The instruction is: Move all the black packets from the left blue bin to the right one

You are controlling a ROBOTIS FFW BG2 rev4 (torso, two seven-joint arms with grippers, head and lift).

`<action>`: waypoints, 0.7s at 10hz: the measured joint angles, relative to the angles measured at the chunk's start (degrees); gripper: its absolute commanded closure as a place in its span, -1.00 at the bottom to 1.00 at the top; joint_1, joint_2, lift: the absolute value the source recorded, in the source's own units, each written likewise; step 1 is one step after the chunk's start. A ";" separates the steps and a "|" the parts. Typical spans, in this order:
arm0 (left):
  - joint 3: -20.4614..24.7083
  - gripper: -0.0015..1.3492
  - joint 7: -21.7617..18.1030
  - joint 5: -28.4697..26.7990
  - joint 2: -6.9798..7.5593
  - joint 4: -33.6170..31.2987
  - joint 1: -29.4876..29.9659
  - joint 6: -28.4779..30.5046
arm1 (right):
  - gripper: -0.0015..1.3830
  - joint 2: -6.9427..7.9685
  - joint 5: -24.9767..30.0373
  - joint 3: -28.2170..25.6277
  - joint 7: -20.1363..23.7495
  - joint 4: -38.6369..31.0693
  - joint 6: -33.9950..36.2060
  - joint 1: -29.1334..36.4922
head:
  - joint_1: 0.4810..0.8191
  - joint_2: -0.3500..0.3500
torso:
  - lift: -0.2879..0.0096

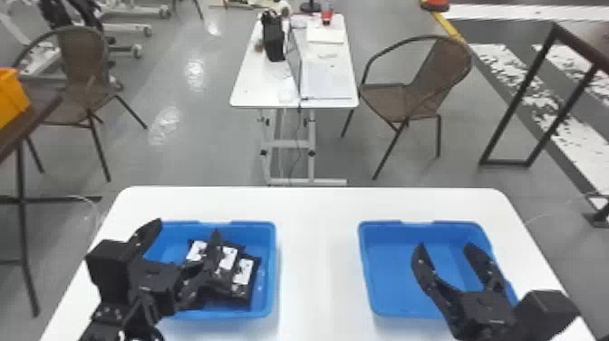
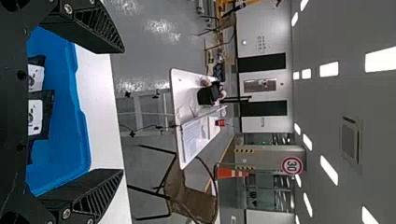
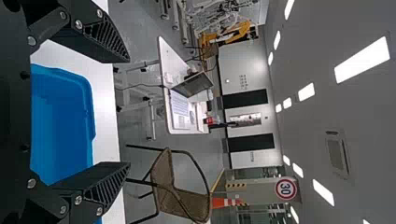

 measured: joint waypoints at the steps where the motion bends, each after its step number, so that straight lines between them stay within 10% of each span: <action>1: 0.06 -0.81 -0.48 -0.06 0.08 0.03 -0.65 2.79 | -0.63 0.03 0.00 0.00 0.00 0.05 0.00 -0.01 | 0.27 -0.03 | 0.94; 7: 2.87 -0.81 -4.62 0.88 0.01 7.31 -6.67 12.77 | -0.63 0.07 -0.25 0.42 0.00 0.73 0.00 -0.56 | 0.27 0.05 | 0.94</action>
